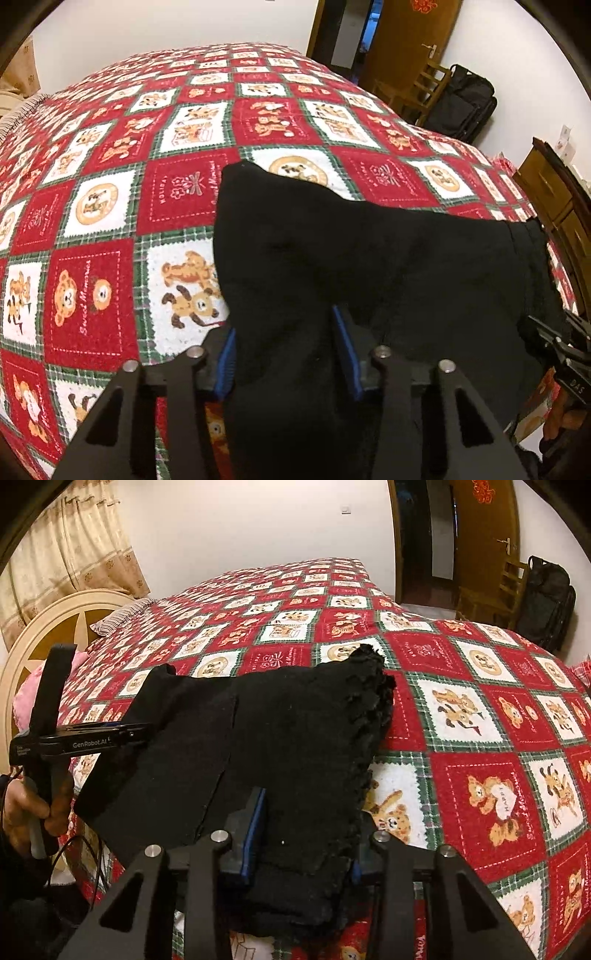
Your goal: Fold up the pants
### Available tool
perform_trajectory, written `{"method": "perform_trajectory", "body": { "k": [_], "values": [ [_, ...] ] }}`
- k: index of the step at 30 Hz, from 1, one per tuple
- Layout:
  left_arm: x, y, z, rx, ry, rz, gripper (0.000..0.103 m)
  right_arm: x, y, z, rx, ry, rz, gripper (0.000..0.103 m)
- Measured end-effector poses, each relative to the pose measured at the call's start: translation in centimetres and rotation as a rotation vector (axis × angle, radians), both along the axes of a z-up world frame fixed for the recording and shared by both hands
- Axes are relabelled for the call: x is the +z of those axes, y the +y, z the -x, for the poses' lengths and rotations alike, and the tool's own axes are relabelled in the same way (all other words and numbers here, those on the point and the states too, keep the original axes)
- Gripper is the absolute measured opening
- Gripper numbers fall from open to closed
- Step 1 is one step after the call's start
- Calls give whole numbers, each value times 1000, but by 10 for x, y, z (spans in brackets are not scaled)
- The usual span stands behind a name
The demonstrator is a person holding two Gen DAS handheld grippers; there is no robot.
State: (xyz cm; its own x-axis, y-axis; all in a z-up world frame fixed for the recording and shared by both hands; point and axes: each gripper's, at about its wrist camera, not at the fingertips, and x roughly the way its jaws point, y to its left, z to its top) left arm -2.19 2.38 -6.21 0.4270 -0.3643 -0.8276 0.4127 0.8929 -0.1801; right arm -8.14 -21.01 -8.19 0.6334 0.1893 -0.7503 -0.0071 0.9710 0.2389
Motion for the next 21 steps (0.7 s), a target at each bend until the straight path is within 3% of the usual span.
{"method": "perform_trajectory", "body": {
  "k": [4, 6, 8, 12, 15, 18, 21],
  "values": [
    [1, 5, -2, 8, 11, 21, 38, 5, 12, 2, 25, -35, 86, 34],
    [-1, 6, -5, 21, 20, 23, 45, 6, 11, 2, 27, -38, 75, 34],
    [-4, 7, -8, 51, 27, 13, 65, 2, 0, 0, 2, -24, -2, 35],
    [-7, 7, -12, 52, 44, 37, 72, -5, -15, 0, -36, -19, -127, 42],
    [-8, 2, -9, 44, 27, 27, 73, -6, -9, -2, -24, -27, -129, 51],
    [-5, 1, -5, 17, 23, 53, 52, -5, 5, -4, 2, -26, -34, 51],
    [0, 3, -1, 15, 2, 52, 29, -3, 8, -4, 9, -17, -7, 35]
  ]
}}
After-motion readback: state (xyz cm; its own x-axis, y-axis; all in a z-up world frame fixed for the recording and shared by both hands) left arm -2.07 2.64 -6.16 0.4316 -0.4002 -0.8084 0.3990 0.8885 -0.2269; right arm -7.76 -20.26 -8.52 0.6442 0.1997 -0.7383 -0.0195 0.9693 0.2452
